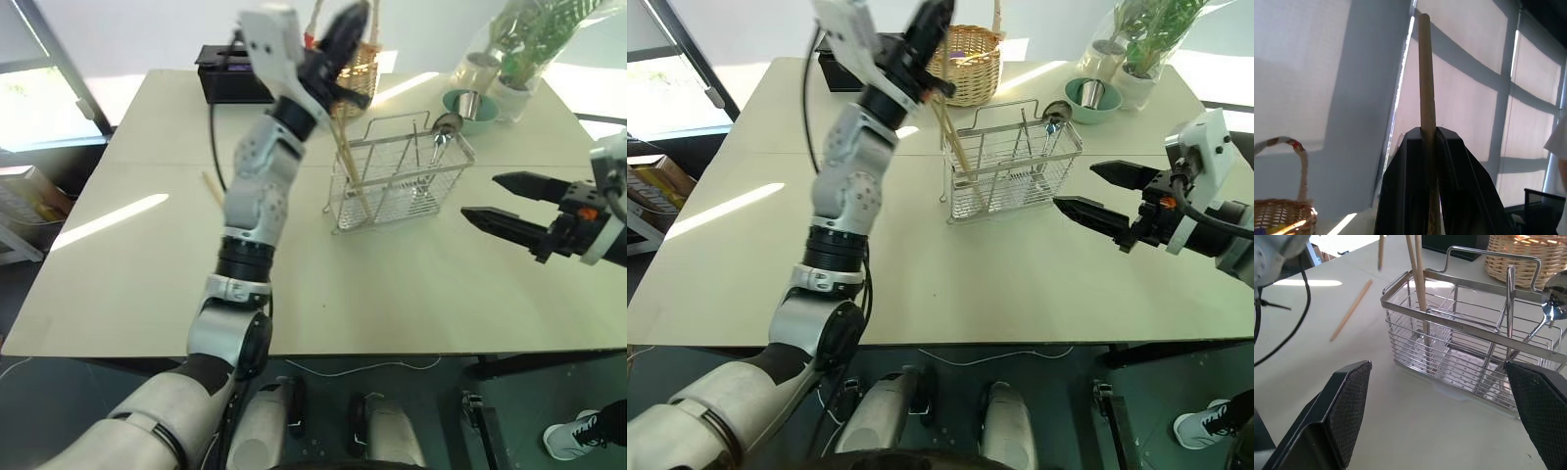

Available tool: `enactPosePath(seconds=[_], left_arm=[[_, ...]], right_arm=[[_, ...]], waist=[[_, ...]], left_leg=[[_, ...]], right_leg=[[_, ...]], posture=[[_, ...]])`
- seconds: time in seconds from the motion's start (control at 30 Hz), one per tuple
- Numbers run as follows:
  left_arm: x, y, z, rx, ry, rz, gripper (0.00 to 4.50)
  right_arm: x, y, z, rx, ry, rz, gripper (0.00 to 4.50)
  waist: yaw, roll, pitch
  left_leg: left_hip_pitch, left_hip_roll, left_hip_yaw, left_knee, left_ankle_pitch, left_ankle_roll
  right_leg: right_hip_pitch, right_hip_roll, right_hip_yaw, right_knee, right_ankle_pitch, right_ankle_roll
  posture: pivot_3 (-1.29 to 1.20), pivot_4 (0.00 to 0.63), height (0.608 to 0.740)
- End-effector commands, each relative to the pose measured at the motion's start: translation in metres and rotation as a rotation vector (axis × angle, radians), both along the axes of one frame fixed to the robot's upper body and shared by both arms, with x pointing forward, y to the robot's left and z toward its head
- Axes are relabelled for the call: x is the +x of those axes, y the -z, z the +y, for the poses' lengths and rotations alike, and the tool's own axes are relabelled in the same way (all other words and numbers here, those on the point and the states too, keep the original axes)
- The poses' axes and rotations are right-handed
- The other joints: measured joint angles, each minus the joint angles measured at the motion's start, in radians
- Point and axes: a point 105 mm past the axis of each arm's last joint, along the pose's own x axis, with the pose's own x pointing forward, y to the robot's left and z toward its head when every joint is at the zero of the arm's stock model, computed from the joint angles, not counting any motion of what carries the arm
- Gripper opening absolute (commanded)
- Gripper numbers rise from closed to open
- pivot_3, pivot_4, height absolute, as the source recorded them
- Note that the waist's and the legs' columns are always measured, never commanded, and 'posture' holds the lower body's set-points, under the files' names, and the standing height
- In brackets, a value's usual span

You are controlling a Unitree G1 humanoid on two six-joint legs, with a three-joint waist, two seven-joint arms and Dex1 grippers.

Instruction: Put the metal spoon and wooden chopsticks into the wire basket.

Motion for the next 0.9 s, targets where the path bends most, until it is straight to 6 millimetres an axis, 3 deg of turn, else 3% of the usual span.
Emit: enactPosePath(seconds=[0.03,0.3,0.6,0.63,0.73,0.8,0.9], left_arm=[[-0.008,-0.017,-0.009,-0.014,0.008,-0.093,0.03],[-0.001,-0.009,-0.019,0.013,0.006,-0.088,0.03],[0.003,0.023,-0.025,0.056,-0.001,-0.047,0.03],[0.003,0.026,-0.025,0.058,0.001,-0.041,0.88],[0.003,0.033,-0.026,0.058,0.003,-0.022,2.08],[0.003,0.032,-0.026,0.046,0.003,-0.014,2.46],[0.0,0.016,-0.021,0.006,-0.002,-0.028,2.46]], right_arm=[[-0.007,-0.012,0.004,0.015,0.007,-0.083,4.5],[-0.009,-0.007,0.01,0.048,0.032,-0.101,4.5],[-0.007,-0.007,0.008,0.06,0.044,-0.114,4.5],[-0.007,-0.007,0.008,0.06,0.043,-0.115,4.5],[-0.006,-0.007,0.008,0.057,0.037,-0.115,4.5],[-0.005,-0.008,0.008,0.059,0.029,-0.113,4.5],[-0.006,-0.007,0.013,0.062,0.001,-0.102,4.5]], waist=[[0.0,0.0,0.0],[0.001,0.0,0.0],[0.0,0.0,0.0],[0.0,0.0,0.0],[0.001,0.0,0.0],[0.0,0.0,0.0],[-0.001,0.0,0.0]], left_leg=[[0.0,0.0,0.0,0.0,0.0,0.0],[0.0,0.0,0.0,0.001,-0.002,0.003],[0.0,0.0,0.0,0.002,-0.002,0.004],[0.0,0.0,0.0,0.002,-0.002,0.004],[0.0,0.0,0.0,0.002,-0.002,0.004],[0.0,0.0,0.0,0.003,-0.002,0.004],[0.0,0.0,0.0,0.003,-0.002,0.004]], right_leg=[[0.0,0.0,0.0,0.0,0.0,0.0],[0.001,0.0,-0.001,0.0,0.0,0.0],[0.001,0.0,-0.001,0.0,0.001,0.001],[0.001,0.0,-0.001,0.0,0.001,0.001],[0.001,0.0,-0.001,0.0,0.001,0.001],[0.002,0.0,-0.001,0.001,0.001,0.001],[0.002,0.0,-0.001,0.001,0.001,0.001]], posture=[[0.0,0.15,0.74],[0.0,0.15,0.74],[0.0,0.15,0.74],[0.0,0.15,0.74],[0.0,0.15,0.74],[0.0,0.15,0.74],[0.0,0.15,0.74]])
